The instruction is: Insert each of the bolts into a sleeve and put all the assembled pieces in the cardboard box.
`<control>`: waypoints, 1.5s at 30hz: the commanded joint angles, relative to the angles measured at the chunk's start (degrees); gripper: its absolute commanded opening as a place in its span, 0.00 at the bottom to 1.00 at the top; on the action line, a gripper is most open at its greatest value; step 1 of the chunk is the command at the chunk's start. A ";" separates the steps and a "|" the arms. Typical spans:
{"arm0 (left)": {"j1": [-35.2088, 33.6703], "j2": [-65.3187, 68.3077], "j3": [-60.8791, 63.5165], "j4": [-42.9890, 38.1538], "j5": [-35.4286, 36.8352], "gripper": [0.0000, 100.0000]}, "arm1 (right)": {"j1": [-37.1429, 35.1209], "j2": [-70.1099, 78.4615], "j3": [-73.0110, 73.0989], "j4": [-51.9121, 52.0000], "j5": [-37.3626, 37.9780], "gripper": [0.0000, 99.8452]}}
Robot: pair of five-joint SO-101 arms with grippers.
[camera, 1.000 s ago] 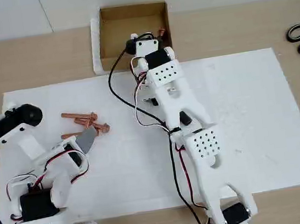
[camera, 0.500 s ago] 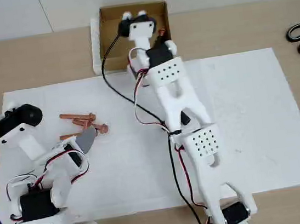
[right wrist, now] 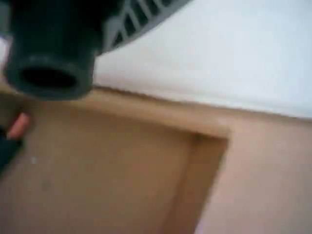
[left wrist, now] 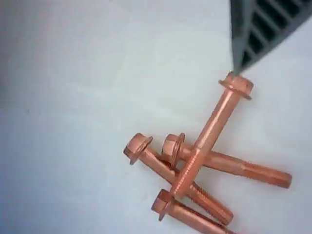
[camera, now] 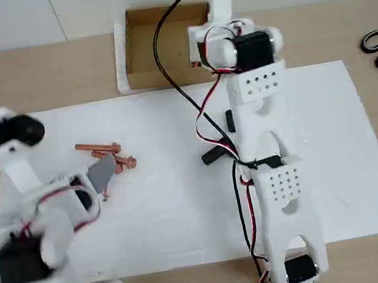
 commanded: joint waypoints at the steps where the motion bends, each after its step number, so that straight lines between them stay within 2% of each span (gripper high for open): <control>1: -0.26 11.96 -10.86 3.34 -0.53 0.32 | 0.57 -6.64 -2.20 0.66 3.96 0.00; 7: -0.35 29.54 -21.67 4.92 -0.62 0.32 | 3.74 -7.52 -1.93 1.01 5.71 0.00; 13: -0.35 39.91 -22.90 4.84 -0.62 0.32 | 11.38 -7.69 7.30 0.92 5.89 0.01; 16: -0.35 42.73 -22.99 4.48 -1.41 0.32 | 12.79 -7.69 8.00 0.92 5.89 0.00; 18: -0.44 44.40 -24.04 4.48 -4.57 0.32 | 12.88 -7.69 8.00 0.92 5.89 0.00; 22: -3.69 46.95 -28.18 4.92 -16.70 0.32 | 13.67 -7.69 7.65 0.84 5.98 0.00; 26: -7.21 49.67 -31.52 4.92 -22.59 0.32 | 13.93 -7.69 8.00 0.84 6.07 0.00; 31: -7.30 55.30 -32.75 6.07 -24.35 0.32 | 13.41 -7.60 8.00 0.84 17.93 0.00; 37: -7.21 61.45 -40.40 8.26 -26.29 0.32 | 13.67 -7.60 8.44 0.84 20.92 0.00; 45: -7.21 70.68 -49.01 8.53 -28.57 0.32 | 13.93 -7.78 18.90 0.75 23.91 0.00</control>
